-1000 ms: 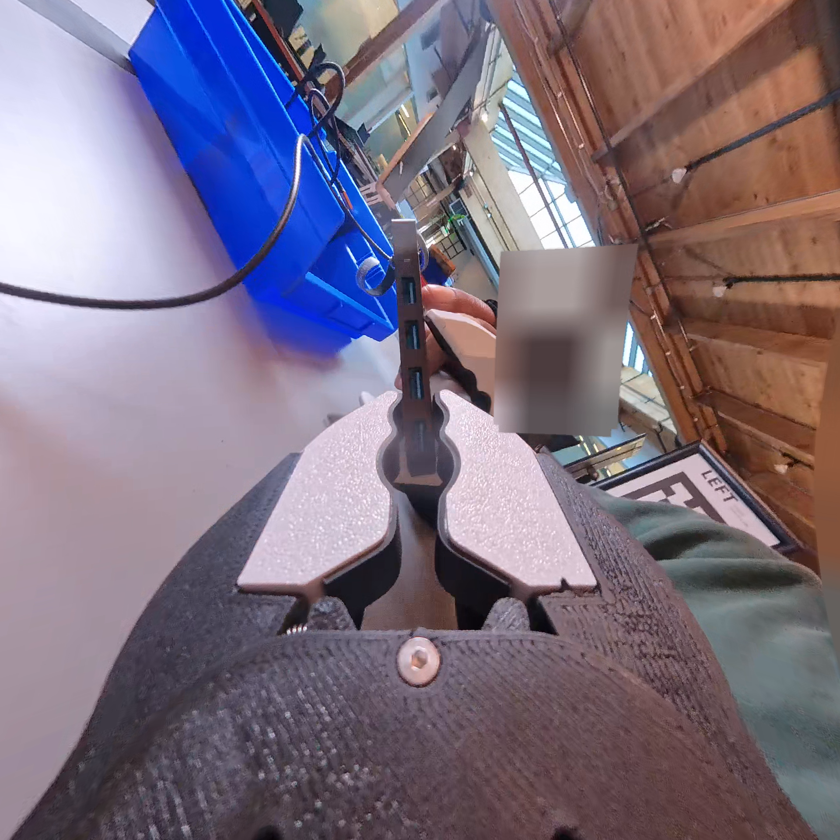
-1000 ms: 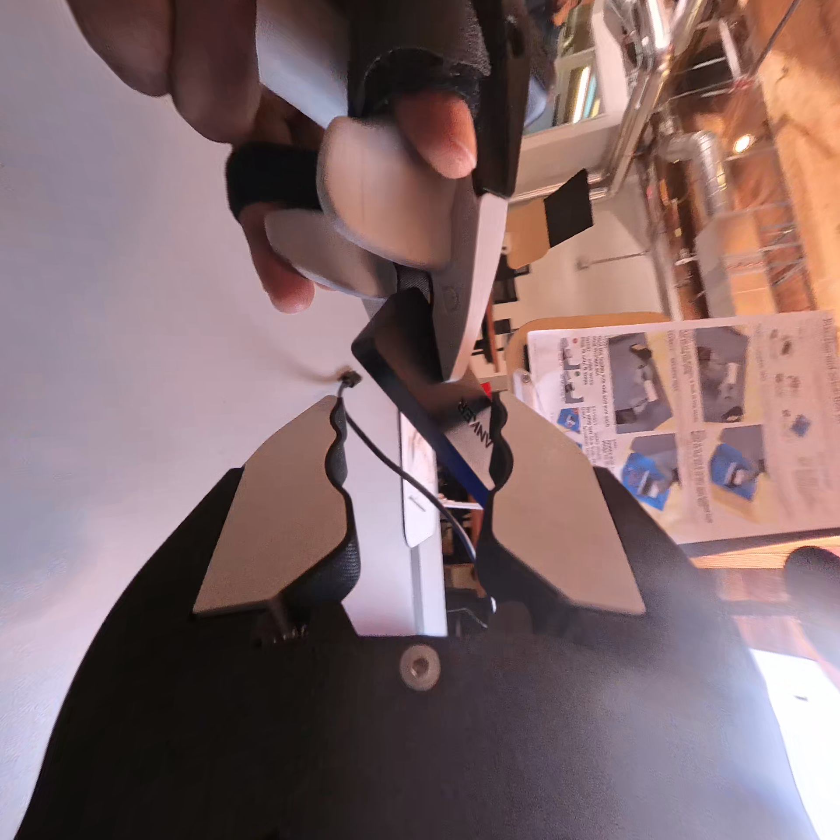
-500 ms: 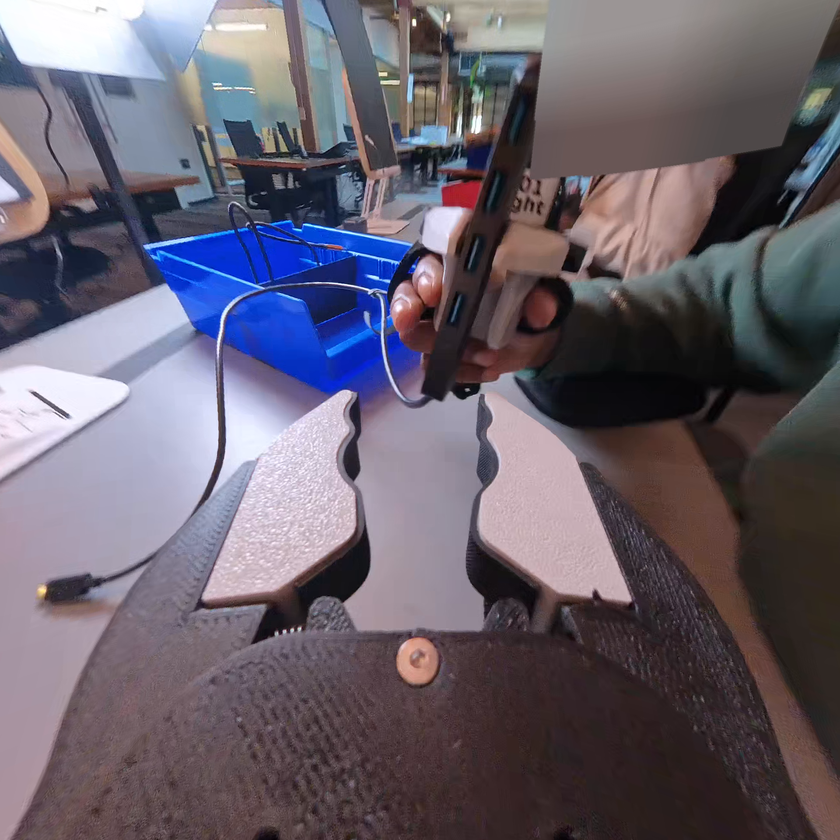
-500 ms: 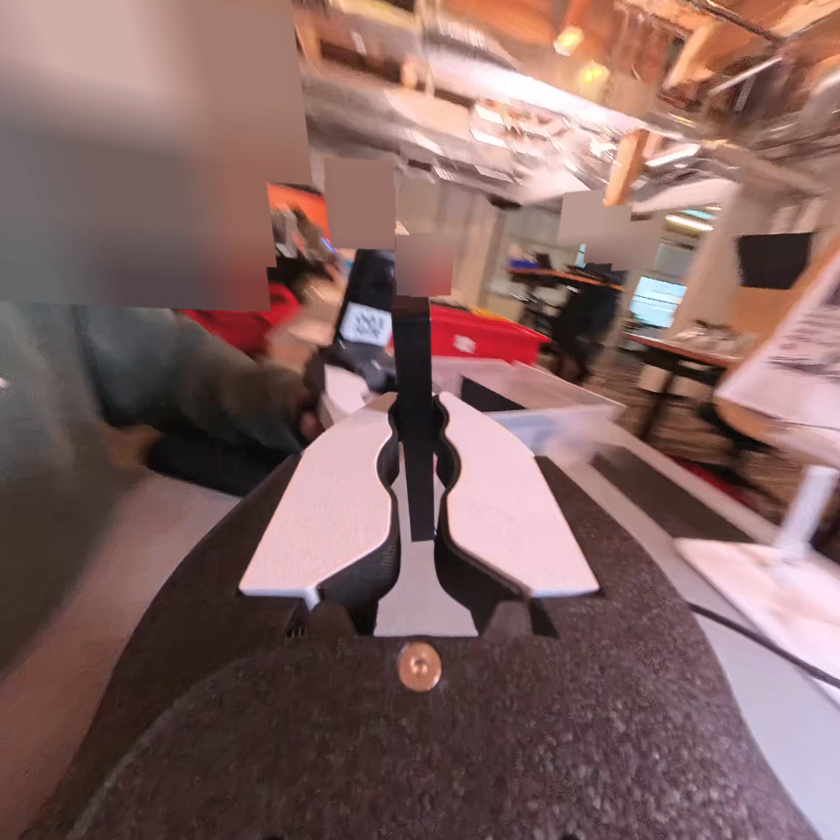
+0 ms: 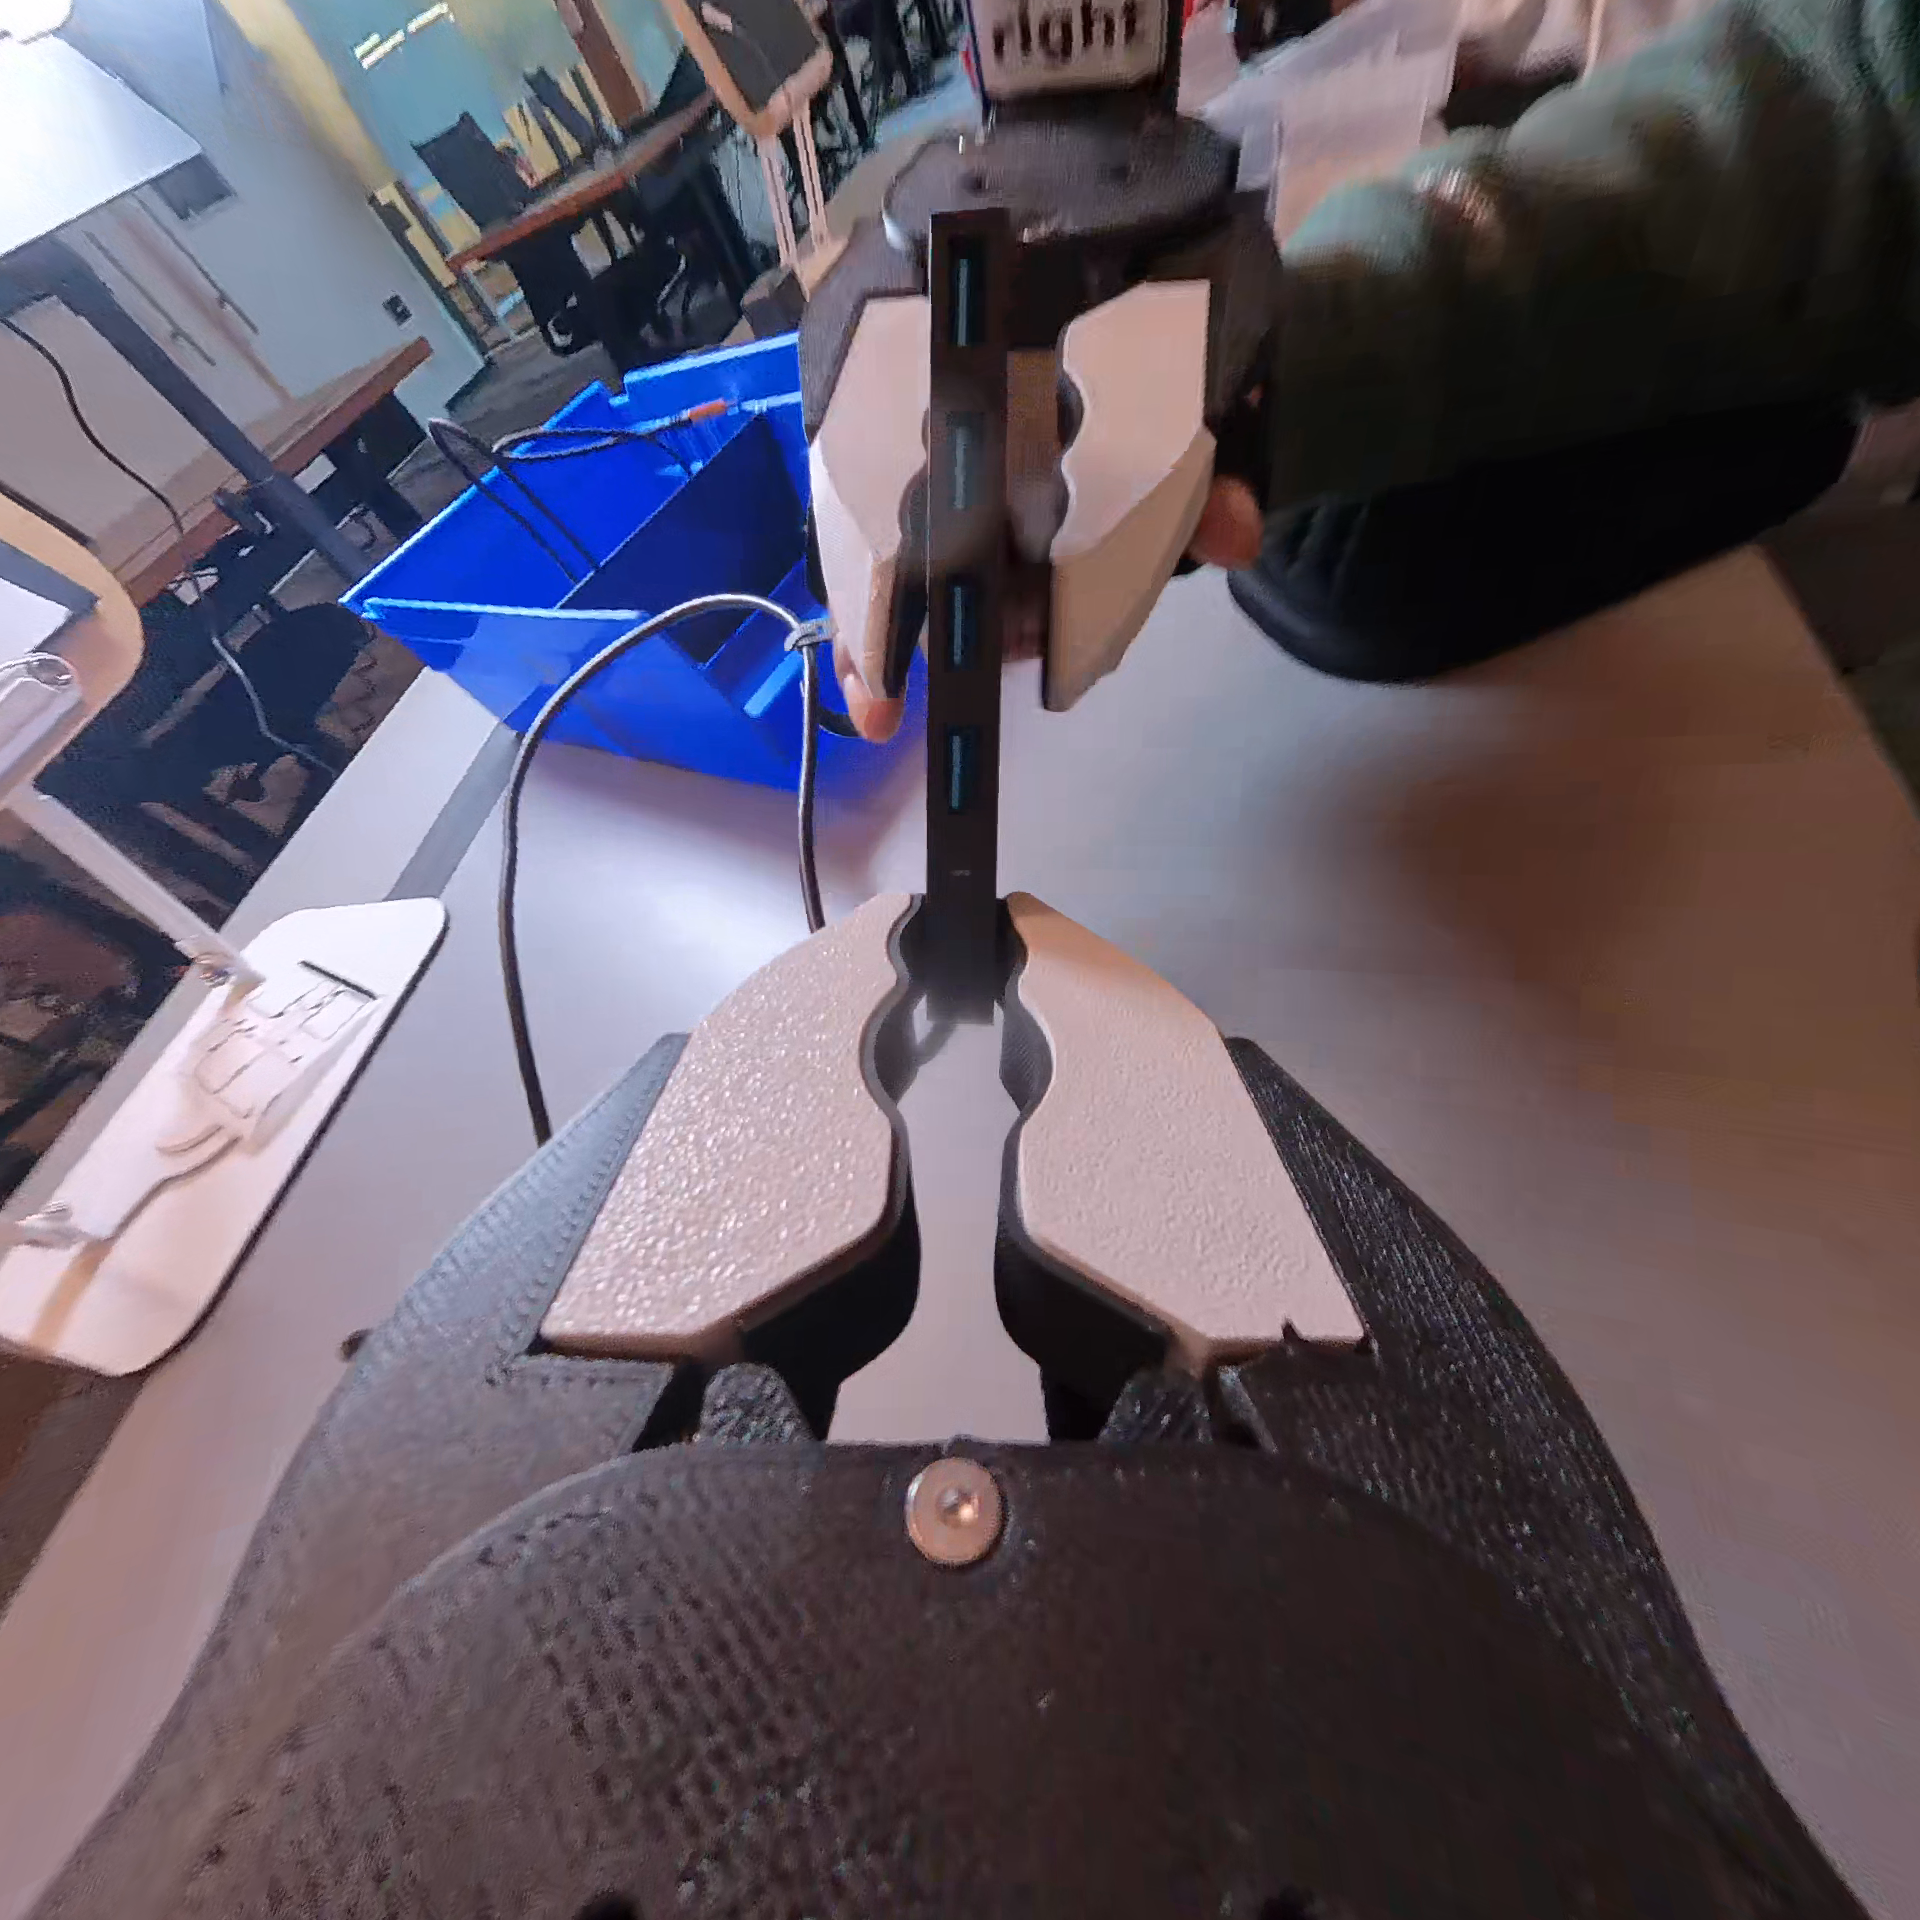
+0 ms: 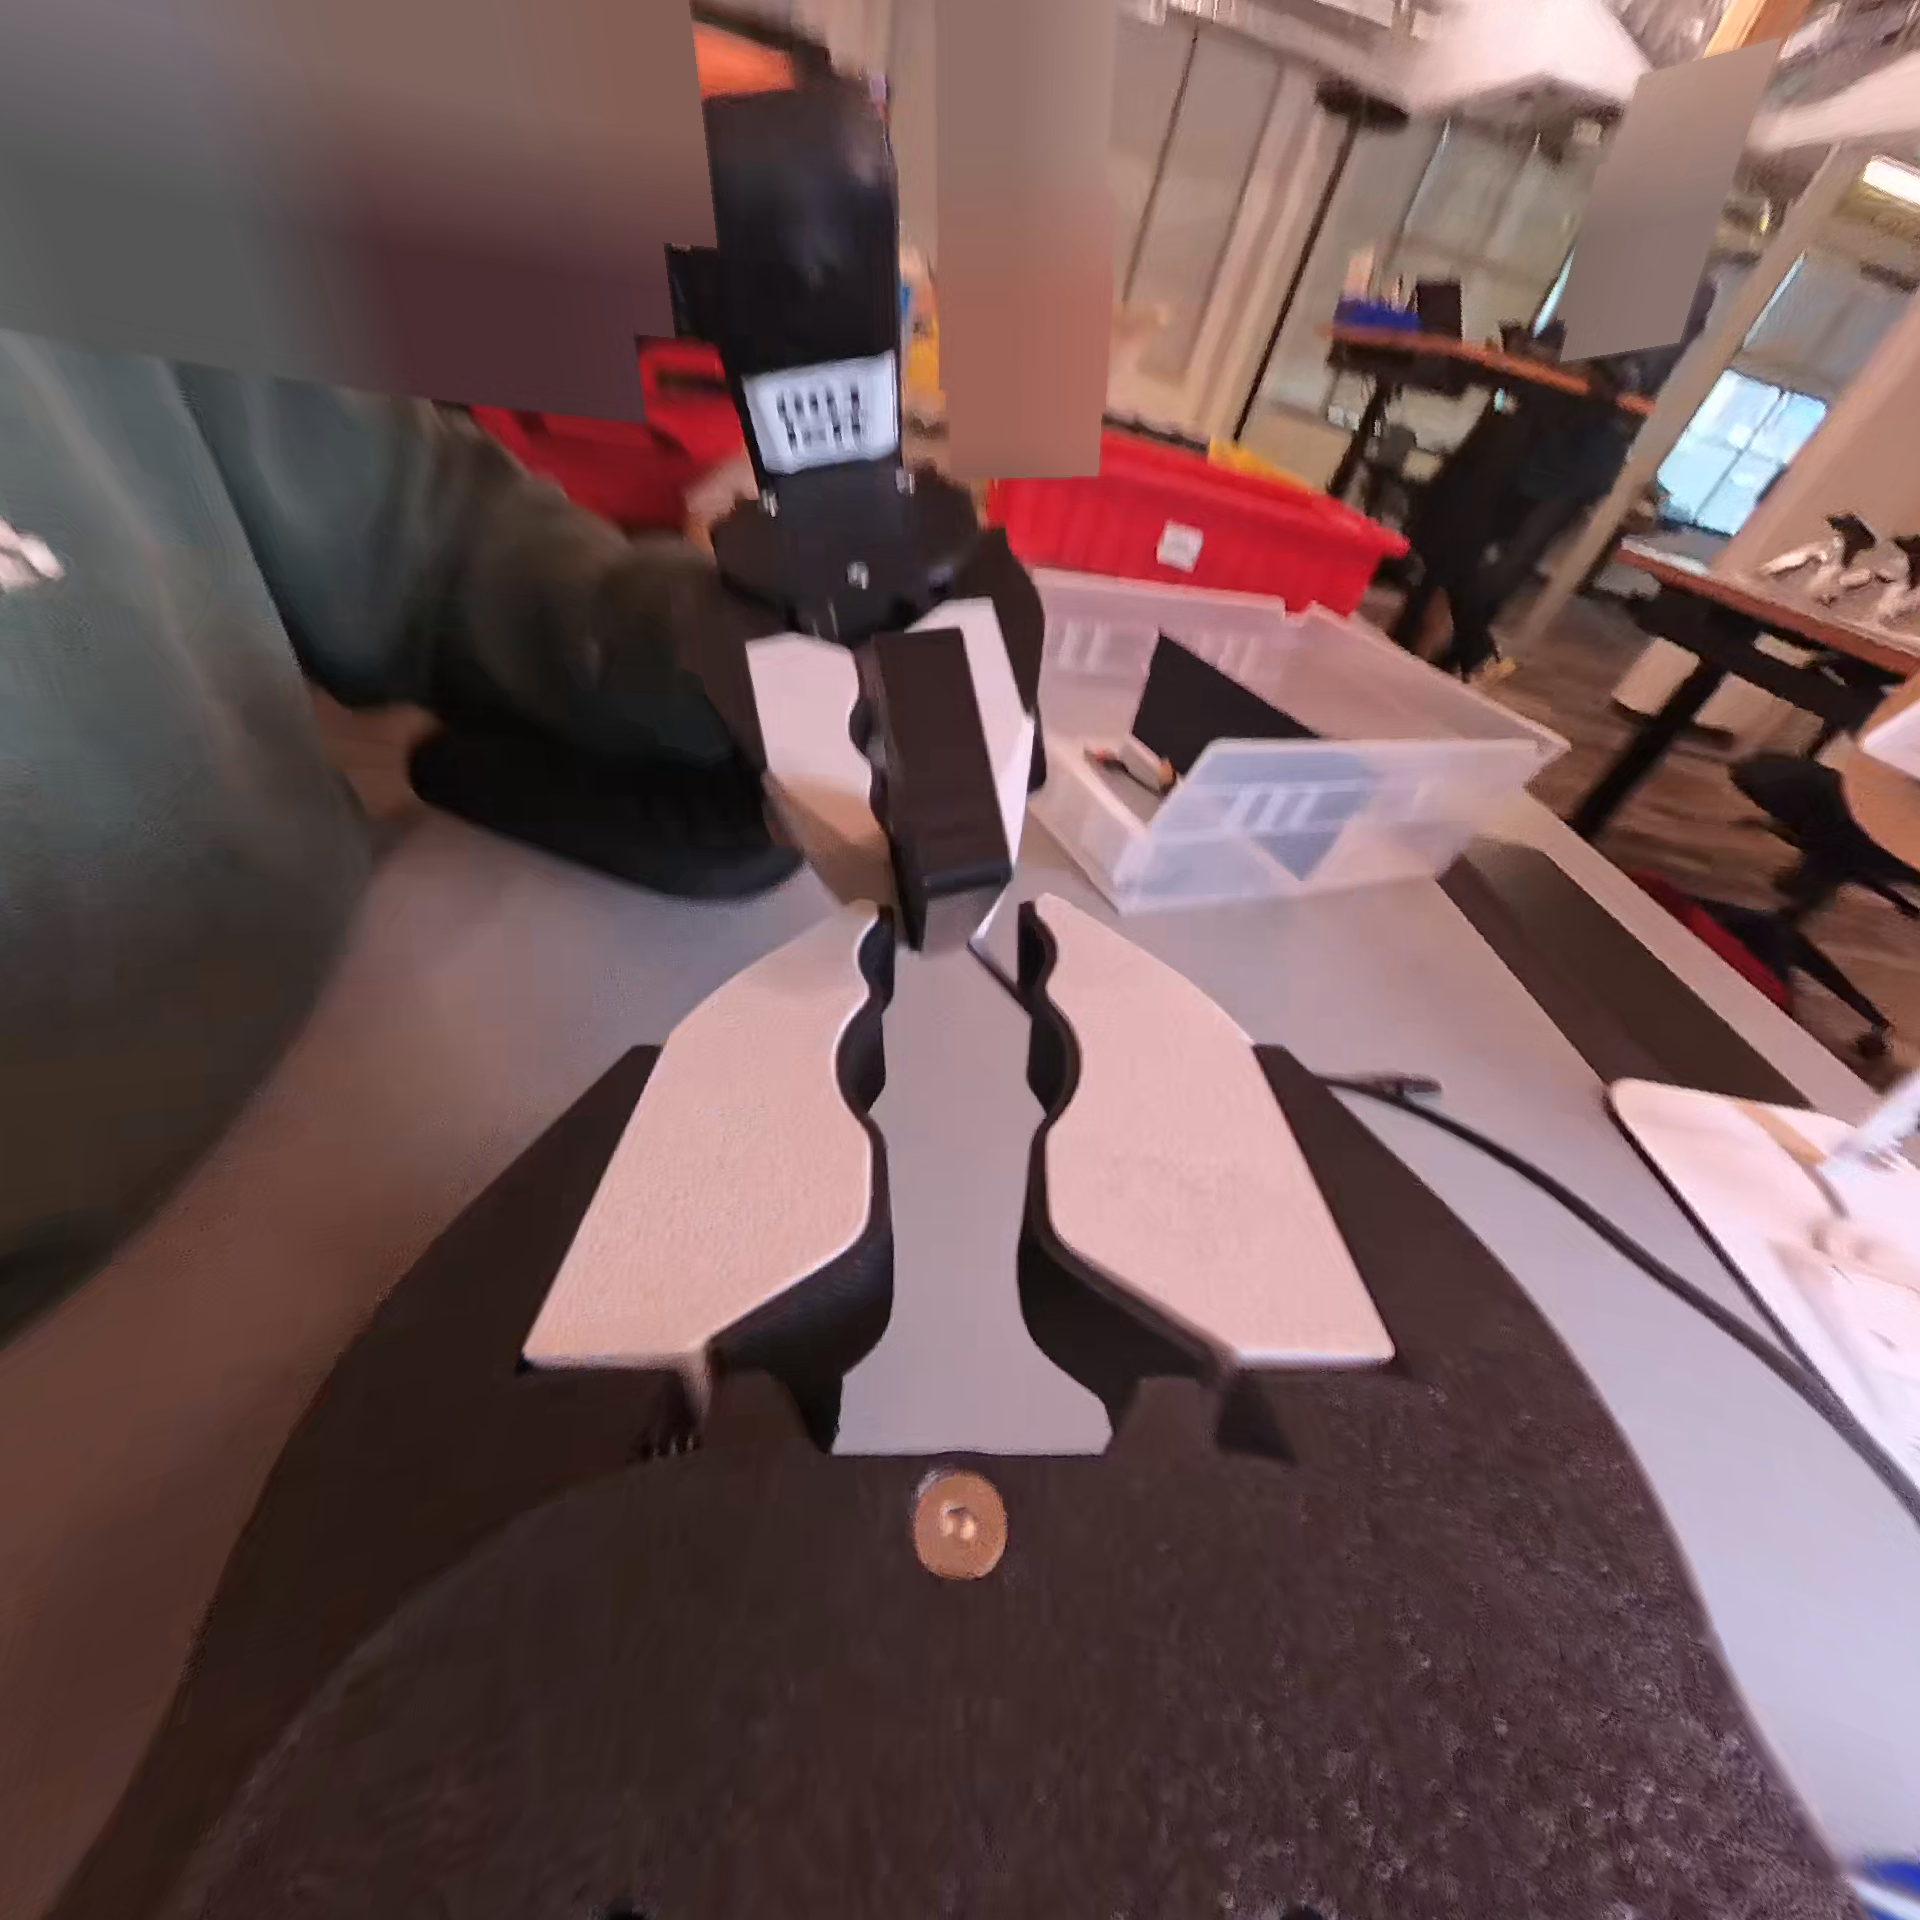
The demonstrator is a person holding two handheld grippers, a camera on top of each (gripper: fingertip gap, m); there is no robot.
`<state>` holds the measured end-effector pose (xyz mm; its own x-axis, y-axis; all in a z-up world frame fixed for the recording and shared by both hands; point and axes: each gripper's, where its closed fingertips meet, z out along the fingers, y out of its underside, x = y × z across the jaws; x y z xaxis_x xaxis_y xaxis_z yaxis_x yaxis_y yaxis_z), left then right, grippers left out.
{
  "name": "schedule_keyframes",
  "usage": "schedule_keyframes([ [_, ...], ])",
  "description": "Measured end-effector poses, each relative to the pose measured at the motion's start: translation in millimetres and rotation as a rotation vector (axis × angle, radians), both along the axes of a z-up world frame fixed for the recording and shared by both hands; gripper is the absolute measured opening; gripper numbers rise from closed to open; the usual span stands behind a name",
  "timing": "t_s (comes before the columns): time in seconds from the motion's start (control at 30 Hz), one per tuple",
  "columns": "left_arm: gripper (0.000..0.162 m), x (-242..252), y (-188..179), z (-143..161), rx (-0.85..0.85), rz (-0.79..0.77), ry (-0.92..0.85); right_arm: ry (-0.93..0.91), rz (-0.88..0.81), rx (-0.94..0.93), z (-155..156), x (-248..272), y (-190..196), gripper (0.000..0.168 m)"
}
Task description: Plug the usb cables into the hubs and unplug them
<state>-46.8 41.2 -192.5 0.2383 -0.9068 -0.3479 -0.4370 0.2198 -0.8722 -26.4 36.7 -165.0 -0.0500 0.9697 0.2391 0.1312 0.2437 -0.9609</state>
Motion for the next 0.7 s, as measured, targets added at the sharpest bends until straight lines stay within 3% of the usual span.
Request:
schedule_keyframes([
  [0.1,0.012,1,-2,-10,-0.019,-0.017,0.048,-0.060,-0.017,0.024,-12,-4,-5,0.040],
  [0.17,0.012,3,-4,-18,-0.036,-0.033,0.076,-0.071,-0.014,0.023,-18,-11,-7,0.041],
  [0.3,0.012,6,-7,-26,-0.049,-0.051,0.096,-0.059,0.005,0.009,-25,-17,-11,0.016],
  [0.7,0.012,10,-15,-32,-0.054,-0.065,0.142,-0.090,0.039,0.049,-40,-17,-17,0.014],
])
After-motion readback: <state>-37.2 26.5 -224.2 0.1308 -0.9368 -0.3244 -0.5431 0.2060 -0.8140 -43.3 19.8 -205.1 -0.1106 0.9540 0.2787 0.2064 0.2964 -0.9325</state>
